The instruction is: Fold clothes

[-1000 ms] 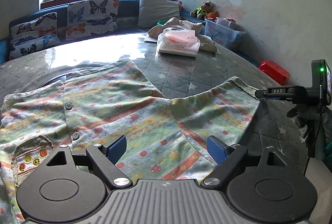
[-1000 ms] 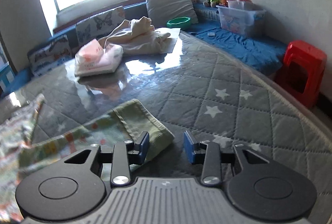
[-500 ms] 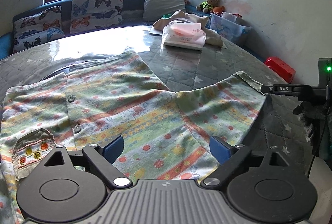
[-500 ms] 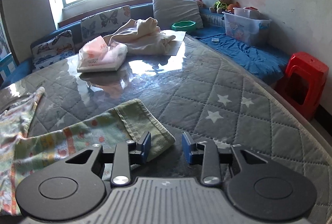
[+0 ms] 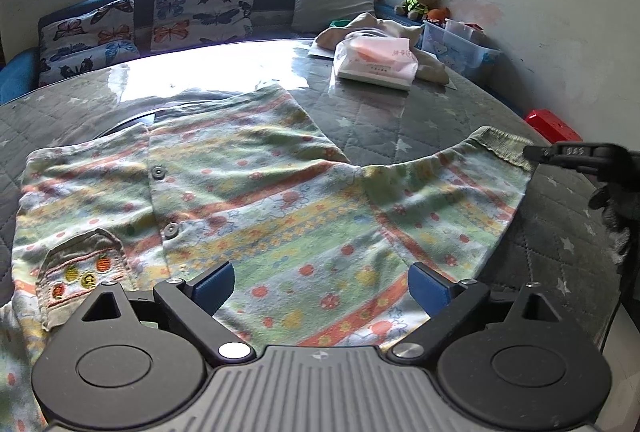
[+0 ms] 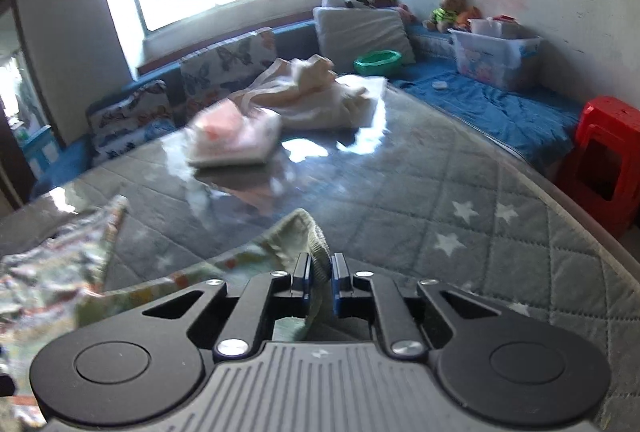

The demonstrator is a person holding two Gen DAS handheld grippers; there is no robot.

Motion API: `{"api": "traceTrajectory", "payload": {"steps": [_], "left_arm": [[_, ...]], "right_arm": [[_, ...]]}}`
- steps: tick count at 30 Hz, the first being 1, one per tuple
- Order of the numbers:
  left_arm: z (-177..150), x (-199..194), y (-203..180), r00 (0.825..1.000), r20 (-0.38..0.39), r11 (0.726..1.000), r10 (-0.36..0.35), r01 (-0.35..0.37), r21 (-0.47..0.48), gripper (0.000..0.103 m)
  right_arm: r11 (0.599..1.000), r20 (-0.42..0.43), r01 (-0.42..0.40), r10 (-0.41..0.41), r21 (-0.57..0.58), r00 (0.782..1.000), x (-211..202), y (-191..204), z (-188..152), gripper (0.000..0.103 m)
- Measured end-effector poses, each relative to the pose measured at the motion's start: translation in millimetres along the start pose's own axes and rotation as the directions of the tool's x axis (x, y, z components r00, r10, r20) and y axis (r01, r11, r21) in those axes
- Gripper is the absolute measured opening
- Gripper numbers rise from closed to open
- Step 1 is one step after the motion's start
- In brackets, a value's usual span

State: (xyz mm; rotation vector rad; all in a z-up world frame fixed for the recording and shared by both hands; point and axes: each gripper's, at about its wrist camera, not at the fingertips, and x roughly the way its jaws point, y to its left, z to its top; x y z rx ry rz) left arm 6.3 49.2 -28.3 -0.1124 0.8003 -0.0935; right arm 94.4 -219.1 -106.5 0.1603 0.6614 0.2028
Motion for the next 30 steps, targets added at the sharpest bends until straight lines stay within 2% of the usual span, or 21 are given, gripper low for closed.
{"api": "traceTrajectory", "payload": {"steps": [5, 10, 15, 21, 30], "left_arm": [[-2, -9, 16, 1.000, 0.019, 0.999, 0.023, -0.022, -0.044, 0.096], [-6, -20, 37, 0.998, 0.036, 0.994, 0.055, -0.051, -0.098, 0.096], [-12, -34, 59, 0.995, 0.058, 0.985, 0.075, -0.065, -0.159, 0.097], [-21, -49, 81, 0.992, 0.083, 0.973, 0.097, -0.078, -0.215, 0.097], [-37, -67, 111, 0.985, 0.102, 0.950, 0.137, -0.101, -0.295, 0.097]], "right_arm": [[0.995, 0.034, -0.091, 0.092, -0.052, 0.995, -19, 28, 15, 0.009], [0.975, 0.056, -0.192, 0.199, -0.108, 0.978, -37, 63, 27, 0.009], [0.934, 0.042, -0.303, 0.316, -0.192, 0.948, -50, 113, 36, 0.009], [0.870, 0.011, -0.399, 0.420, -0.289, 0.908, -59, 173, 37, 0.009], [0.763, -0.095, -0.532, 0.538, -0.368, 0.838, -61, 247, 14, 0.008]]}}
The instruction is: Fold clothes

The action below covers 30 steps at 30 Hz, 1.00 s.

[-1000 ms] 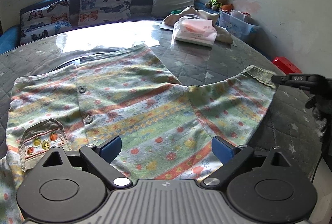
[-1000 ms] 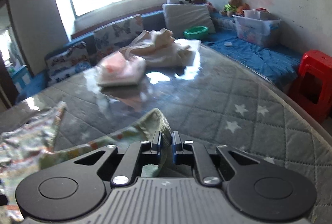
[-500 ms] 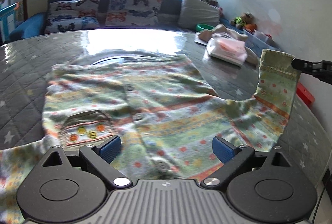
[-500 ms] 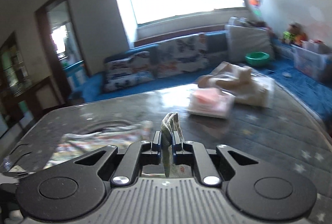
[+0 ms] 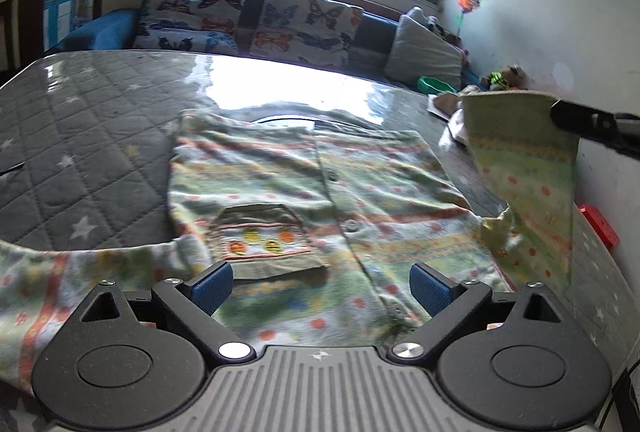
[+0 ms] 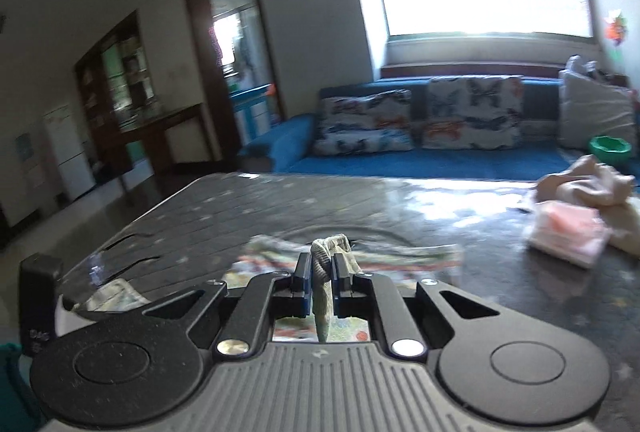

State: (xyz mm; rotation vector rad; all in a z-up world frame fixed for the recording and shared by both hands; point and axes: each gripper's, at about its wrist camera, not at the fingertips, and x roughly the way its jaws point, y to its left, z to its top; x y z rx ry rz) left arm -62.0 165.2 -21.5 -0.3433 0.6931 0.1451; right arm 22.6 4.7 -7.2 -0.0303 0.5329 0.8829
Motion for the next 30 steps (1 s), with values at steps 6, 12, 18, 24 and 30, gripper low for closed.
{"api": "traceTrajectory", "payload": {"steps": [6, 12, 18, 24, 30], "left_arm": [[-2, -7, 18, 1.000, 0.013, 0.999, 0.026, -0.025, -0.044, 0.097], [-1, -14, 33, 0.998, 0.025, 0.995, 0.052, -0.050, -0.087, 0.097], [1, -18, 34, 0.998, 0.033, 0.995, 0.057, -0.054, -0.085, 0.097], [1, -17, 19, 0.999, 0.042, 0.999, 0.002, 0.000, -0.051, 0.088], [-1, -3, -9, 0.998, 0.011, 0.998, -0.059, 0.059, 0.015, 0.077]], "right_arm": [[0.995, -0.070, -0.088, 0.085, -0.040, 0.994, 27, 40, -11, 0.009], [0.985, -0.146, -0.159, 0.149, -0.061, 0.978, 47, 64, -26, 0.017], [0.988, -0.133, -0.132, 0.121, -0.079, 0.984, 36, 53, -21, 0.018], [0.989, -0.200, 0.019, -0.048, -0.147, 0.979, 21, 8, -28, 0.018], [0.990, -0.284, 0.099, -0.124, -0.100, 0.951, 19, -35, -61, 0.017]]}}
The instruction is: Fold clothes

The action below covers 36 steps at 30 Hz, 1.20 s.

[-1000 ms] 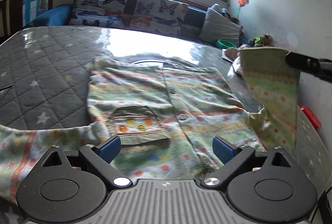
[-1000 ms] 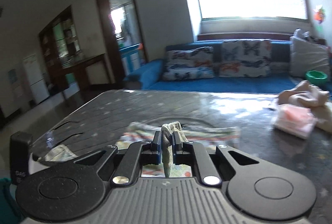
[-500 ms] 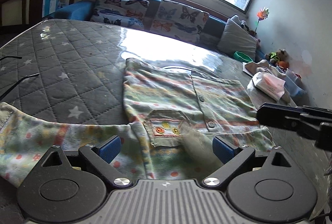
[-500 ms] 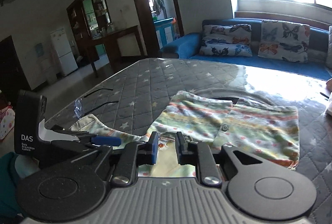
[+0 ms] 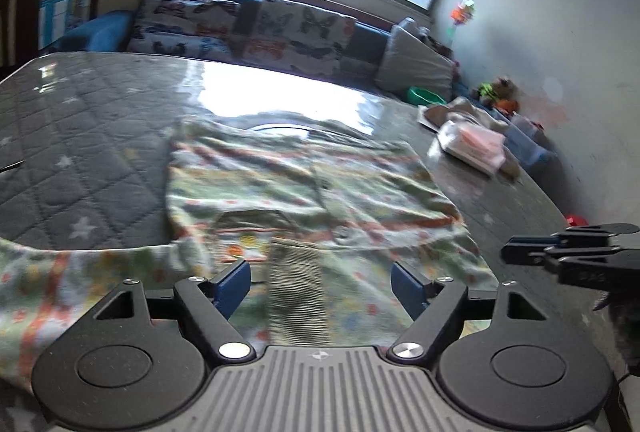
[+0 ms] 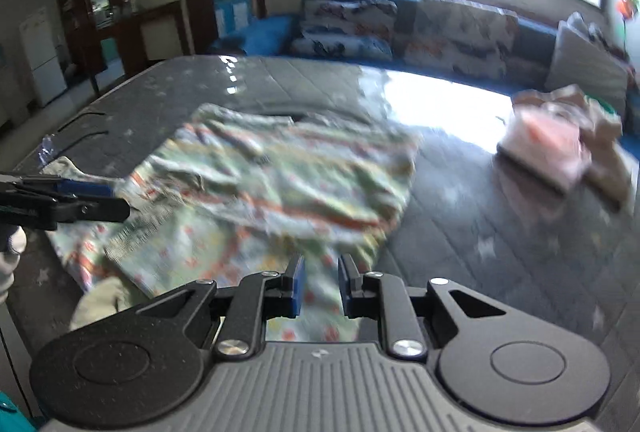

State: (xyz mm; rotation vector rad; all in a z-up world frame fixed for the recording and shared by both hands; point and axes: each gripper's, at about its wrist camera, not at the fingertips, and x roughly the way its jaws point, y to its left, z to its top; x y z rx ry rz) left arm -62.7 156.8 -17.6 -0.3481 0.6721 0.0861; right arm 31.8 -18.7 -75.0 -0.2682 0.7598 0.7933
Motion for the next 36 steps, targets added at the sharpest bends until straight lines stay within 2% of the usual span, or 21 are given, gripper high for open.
{"api": "traceTrajectory", "payload": {"steps": [4, 9, 17, 23, 27, 32, 34, 36], "left_arm": [[-1, 13, -14, 0.999, -0.027, 0.999, -0.028, 0.028, 0.028, 0.075], [-4, 24, -20, 0.998, -0.053, 0.998, -0.046, 0.048, 0.048, 0.073], [-4, 34, -20, 0.996, -0.067, 0.998, -0.054, 0.057, 0.038, 0.070], [-8, 41, -14, 0.995, -0.091, 0.999, -0.045, 0.048, 0.027, 0.070], [-7, 35, -10, 0.996, -0.078, 0.999, -0.044, 0.045, 0.014, 0.070], [-8, 21, 0, 0.998, -0.054, 0.999, -0.034, 0.034, -0.003, 0.070], [-11, 15, 4, 0.998, -0.049, 1.000, -0.029, 0.028, -0.011, 0.070], [-15, 10, 6, 0.999, -0.047, 1.000, -0.026, 0.026, -0.012, 0.069]], "right_arm": [[1.000, -0.017, -0.021, 0.021, 0.014, 1.000, 11, -6, -17, 0.017], [1.000, -0.056, 0.000, 0.000, 0.008, 0.998, 24, -13, -24, 0.017], [1.000, 0.018, -0.004, 0.004, -0.010, 1.000, 33, -17, 5, 0.017], [1.000, -0.019, -0.003, 0.003, 0.007, 1.000, 65, -23, 9, 0.016], [1.000, -0.020, -0.004, 0.004, -0.015, 1.000, 58, -18, 9, 0.018], [0.994, -0.048, -0.069, 0.066, -0.079, 0.997, 39, 2, -2, 0.019], [0.992, -0.052, -0.077, 0.073, -0.095, 0.996, 32, 10, -9, 0.025], [0.993, -0.048, -0.076, 0.072, -0.095, 0.996, 26, 15, -14, 0.026]]}}
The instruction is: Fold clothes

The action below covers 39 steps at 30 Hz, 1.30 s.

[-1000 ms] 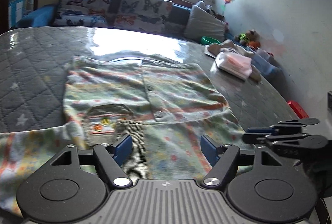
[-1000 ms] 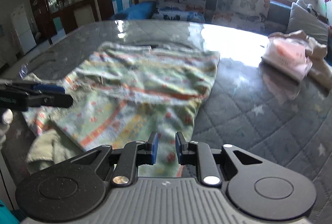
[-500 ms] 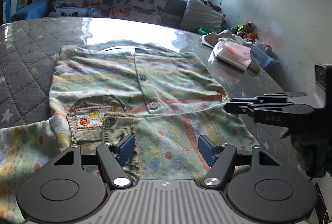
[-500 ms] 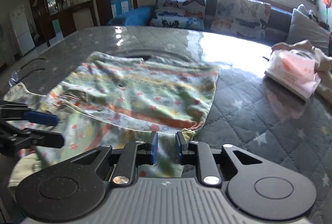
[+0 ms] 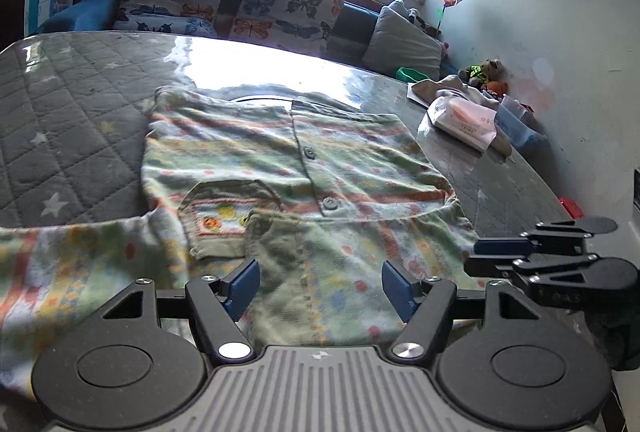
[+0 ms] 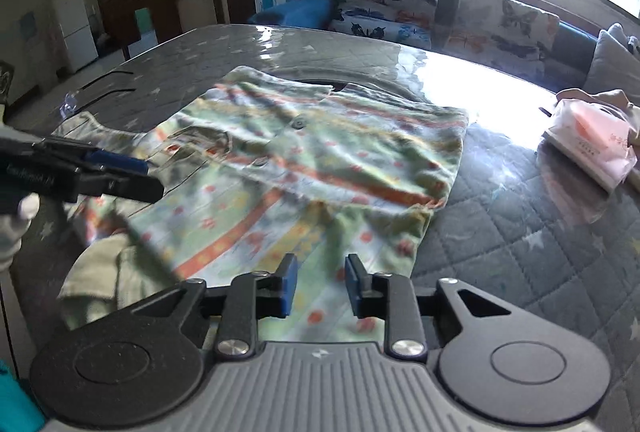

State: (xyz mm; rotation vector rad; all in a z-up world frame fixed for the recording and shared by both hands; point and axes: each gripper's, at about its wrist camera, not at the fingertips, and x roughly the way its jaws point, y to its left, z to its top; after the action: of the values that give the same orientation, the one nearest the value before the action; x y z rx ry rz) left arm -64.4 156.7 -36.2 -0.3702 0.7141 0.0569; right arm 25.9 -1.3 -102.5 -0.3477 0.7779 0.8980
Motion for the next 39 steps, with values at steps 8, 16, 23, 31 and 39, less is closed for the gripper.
{"api": "traceTrajectory", "payload": {"steps": [8, 16, 23, 31, 39], "left_arm": [[-18, -1, -14, 1.000, -0.007, 0.996, 0.015, -0.014, 0.088, 0.064], [-17, -36, 11, 0.995, 0.072, 0.997, 0.073, -0.073, -0.013, 0.064], [-24, -80, 66, 0.952, 0.129, 0.951, 0.279, -0.255, -0.176, 0.065], [-34, -124, 136, 0.830, 0.131, 0.797, 0.543, -0.460, -0.392, 0.065], [-29, -129, 175, 0.779, 0.103, 0.725, 0.619, -0.515, -0.458, 0.064]], "right_arm": [[0.999, -0.033, 0.034, -0.034, 0.014, 0.999, -7, 6, -21, 0.027], [0.996, 0.007, -0.021, 0.021, -0.092, 1.000, -5, 38, 8, 0.028], [0.972, 0.008, -0.111, 0.115, -0.208, 0.993, 21, 84, 28, 0.028], [0.952, -0.035, -0.147, 0.143, -0.269, 0.989, 45, 110, 29, 0.028], [0.957, -0.022, -0.152, 0.151, -0.246, 0.988, 36, 110, 30, 0.034]]}}
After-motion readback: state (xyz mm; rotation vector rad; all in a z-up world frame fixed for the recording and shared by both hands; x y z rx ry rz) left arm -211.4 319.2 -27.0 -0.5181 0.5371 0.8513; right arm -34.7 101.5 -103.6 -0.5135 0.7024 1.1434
